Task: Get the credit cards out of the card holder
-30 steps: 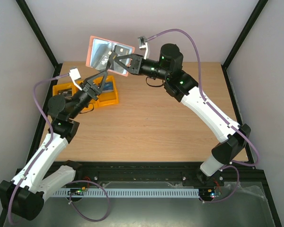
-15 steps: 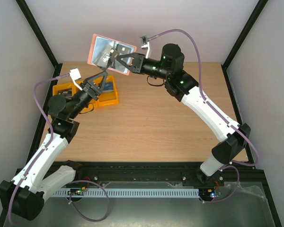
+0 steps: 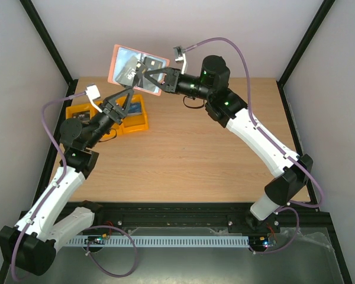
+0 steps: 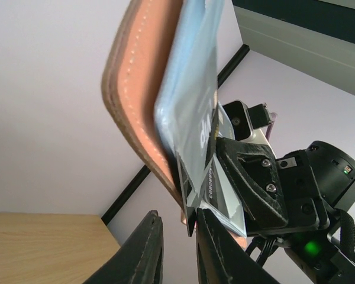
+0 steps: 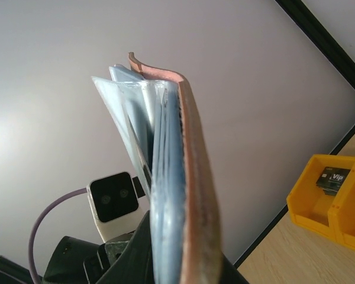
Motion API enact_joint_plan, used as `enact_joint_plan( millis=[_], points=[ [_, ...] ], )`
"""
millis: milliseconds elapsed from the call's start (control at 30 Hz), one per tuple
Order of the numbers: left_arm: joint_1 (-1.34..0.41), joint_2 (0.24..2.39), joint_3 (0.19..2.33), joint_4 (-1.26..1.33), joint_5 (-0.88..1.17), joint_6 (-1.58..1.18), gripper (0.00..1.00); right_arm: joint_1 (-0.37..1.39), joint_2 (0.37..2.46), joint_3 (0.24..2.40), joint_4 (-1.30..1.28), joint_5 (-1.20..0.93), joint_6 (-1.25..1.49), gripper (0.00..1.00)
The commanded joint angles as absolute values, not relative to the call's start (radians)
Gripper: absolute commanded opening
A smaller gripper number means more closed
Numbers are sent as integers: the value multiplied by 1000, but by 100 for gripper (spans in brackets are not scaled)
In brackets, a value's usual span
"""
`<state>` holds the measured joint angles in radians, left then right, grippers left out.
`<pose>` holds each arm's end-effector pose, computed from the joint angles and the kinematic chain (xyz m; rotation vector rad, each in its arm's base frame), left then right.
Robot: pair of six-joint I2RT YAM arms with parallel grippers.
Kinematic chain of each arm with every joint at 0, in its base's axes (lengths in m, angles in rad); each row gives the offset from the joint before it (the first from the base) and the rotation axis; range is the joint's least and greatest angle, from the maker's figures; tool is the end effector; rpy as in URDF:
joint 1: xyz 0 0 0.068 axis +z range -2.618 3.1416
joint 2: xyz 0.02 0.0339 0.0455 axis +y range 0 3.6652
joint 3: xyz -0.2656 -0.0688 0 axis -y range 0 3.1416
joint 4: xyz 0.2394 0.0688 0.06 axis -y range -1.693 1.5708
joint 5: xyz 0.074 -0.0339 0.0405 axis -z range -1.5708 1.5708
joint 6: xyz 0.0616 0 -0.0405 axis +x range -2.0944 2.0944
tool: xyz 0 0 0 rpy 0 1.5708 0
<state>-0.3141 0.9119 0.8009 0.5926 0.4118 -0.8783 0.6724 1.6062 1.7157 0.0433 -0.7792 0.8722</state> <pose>0.1993 -0.0907 0.4170 0.0613 1.2253 -1.2756 0.2682 0.2688 0.4827 -0.5930 1.6423 1.7444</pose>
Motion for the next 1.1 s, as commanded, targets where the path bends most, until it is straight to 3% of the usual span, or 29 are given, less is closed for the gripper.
enact_joint_plan(
  millis=[0,267,533,800,867,967,1067],
  points=[
    [-308,917,795,623,408,-891,18,669,1598,1722,115,-810,881,2],
    [-307,923,801,641,413,-891,26,670,1600,1725,119,-818,883,2],
    [-307,919,802,655,425,-890,23,670,1599,1723,117,-822,881,2],
    [-294,906,802,685,450,-897,27,670,1591,1722,100,-816,867,2],
    [-294,907,803,681,452,-894,23,670,1590,1723,100,-814,865,2],
    [-293,910,811,668,446,-891,4,670,1590,1726,95,-816,861,2],
    [-294,909,813,651,453,-906,2,670,1588,1731,80,-811,847,2]
  ],
)
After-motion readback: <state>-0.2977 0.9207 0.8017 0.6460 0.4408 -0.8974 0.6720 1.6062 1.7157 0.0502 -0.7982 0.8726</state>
